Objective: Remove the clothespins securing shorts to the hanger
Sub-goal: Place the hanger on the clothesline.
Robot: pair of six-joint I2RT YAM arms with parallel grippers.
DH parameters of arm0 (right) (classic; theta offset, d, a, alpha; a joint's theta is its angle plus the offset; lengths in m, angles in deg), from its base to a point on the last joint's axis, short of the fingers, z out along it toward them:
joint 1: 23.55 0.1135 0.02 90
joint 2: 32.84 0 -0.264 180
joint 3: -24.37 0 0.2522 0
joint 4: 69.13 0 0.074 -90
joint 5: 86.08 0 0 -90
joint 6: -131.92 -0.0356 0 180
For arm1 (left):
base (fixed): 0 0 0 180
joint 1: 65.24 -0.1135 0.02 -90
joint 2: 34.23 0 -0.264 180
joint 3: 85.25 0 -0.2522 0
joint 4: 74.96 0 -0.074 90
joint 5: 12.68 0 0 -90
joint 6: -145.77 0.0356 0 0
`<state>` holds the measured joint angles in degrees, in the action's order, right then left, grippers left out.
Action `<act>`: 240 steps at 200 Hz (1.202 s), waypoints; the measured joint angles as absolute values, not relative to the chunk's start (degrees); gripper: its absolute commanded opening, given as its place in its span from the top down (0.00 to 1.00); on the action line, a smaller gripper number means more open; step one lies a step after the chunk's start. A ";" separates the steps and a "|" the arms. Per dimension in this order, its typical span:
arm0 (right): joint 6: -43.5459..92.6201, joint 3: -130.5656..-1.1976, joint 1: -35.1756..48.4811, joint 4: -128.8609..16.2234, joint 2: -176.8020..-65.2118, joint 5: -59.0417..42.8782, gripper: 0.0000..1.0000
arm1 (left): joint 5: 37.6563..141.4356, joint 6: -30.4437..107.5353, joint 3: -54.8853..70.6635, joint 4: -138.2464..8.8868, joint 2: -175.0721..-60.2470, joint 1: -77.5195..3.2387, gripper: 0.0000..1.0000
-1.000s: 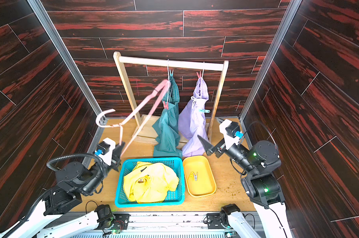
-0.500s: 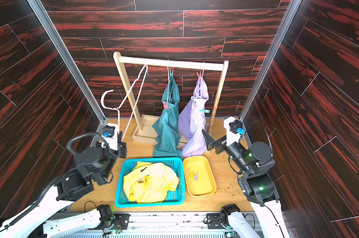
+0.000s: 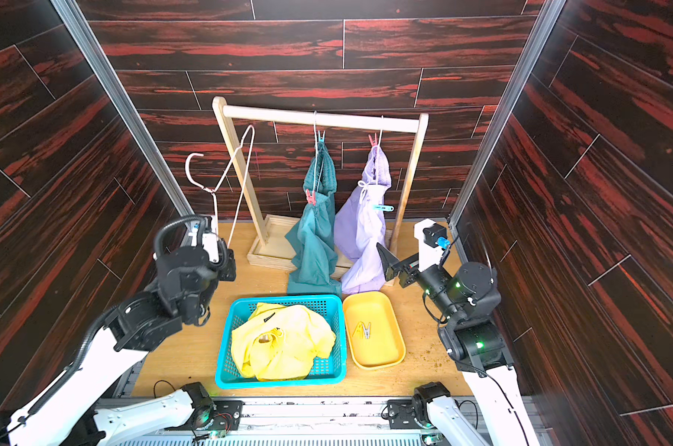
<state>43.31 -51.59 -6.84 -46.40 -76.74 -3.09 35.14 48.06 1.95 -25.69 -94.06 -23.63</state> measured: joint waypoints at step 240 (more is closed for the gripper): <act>41.30 -48.90 -6.84 -40.36 -70.12 0.58 0.02 | 63.99 53.24 -70.51 -0.21 -150.96 -44.68 1.00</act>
<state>41.30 -48.90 -6.84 -40.36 -70.12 0.58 63.99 53.24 -70.51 -0.21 -150.96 -44.68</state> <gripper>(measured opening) 0.984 0.068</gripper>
